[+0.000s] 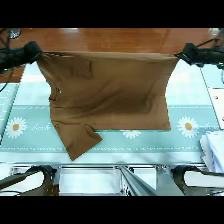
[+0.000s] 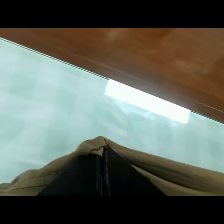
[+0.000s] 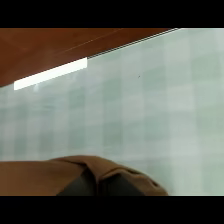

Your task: Fold the shirts.

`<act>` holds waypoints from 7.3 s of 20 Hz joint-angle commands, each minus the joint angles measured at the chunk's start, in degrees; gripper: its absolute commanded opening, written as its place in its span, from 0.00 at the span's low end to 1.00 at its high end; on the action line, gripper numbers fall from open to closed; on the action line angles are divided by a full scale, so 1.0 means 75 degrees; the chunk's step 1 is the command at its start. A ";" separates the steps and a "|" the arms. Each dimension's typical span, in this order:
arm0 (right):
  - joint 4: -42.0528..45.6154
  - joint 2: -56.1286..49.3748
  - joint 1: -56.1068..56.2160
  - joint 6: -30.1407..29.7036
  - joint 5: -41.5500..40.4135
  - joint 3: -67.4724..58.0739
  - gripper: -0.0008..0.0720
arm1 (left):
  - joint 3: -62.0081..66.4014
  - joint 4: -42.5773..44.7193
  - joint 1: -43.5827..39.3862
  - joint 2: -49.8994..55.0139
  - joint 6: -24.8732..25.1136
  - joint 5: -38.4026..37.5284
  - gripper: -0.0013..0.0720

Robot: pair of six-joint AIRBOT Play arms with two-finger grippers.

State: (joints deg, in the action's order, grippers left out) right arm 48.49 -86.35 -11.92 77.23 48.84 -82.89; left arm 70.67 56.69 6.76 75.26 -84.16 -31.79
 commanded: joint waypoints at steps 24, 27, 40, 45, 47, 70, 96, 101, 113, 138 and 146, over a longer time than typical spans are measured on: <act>0.1760 -0.2760 0.0087 0.1046 0.3722 -0.1422 0.14 | 0.0743 0.0673 0.0527 0.2652 0.0478 -0.5074 0.06; 0.1778 -0.2742 -0.0093 0.1617 0.4374 -0.1617 0.87 | 0.1093 0.0729 0.0755 0.2643 0.0274 -0.6062 0.97; 0.1294 0.3372 -0.0921 0.0274 0.1437 0.5228 0.86 | -0.4415 0.0522 0.3838 -0.1792 0.1157 -0.6091 0.98; 0.0516 0.4351 -0.0918 0.0087 0.1425 0.6100 0.86 | -0.6199 -0.0431 0.4401 -0.2331 0.1338 -0.5263 0.98; 0.0533 0.4354 -0.0918 0.0064 0.1606 0.6102 0.86 | -0.6487 -0.0597 0.4097 -0.2326 0.1466 -0.5027 0.98; 0.1716 0.4127 -0.1218 0.1469 0.1993 0.7697 0.86 | -0.6534 -0.2107 0.1617 -0.2326 0.2620 -0.3882 0.04; 0.0157 0.0221 -0.0079 0.1070 0.0944 0.1856 0.05 | -0.0606 -0.2221 0.0947 0.1314 0.1690 -0.4106 0.04; -0.0609 -0.0933 -0.0079 0.0895 0.0903 0.0982 0.05 | 0.0982 -0.2060 0.0845 0.2952 0.1256 -0.4424 0.04; -0.0624 -0.1784 -0.0052 0.0985 0.1107 0.0586 0.05 | 0.2932 -0.1475 0.0554 0.4558 0.1064 -0.4540 0.04; 0.0510 -0.2623 -0.0047 0.1026 0.2646 -0.0096 0.80 | 0.0114 -0.1125 -0.0836 0.0388 0.1737 -0.3363 0.98; 0.0522 -0.2378 0.0137 0.0970 0.3238 -0.0236 0.05 | 0.0119 -0.1294 -0.1300 0.0877 0.1734 -0.3535 0.70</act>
State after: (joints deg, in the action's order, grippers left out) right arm 52.14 -105.43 -11.20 85.32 70.26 -84.05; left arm 71.59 47.72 -2.15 81.10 -71.33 -57.32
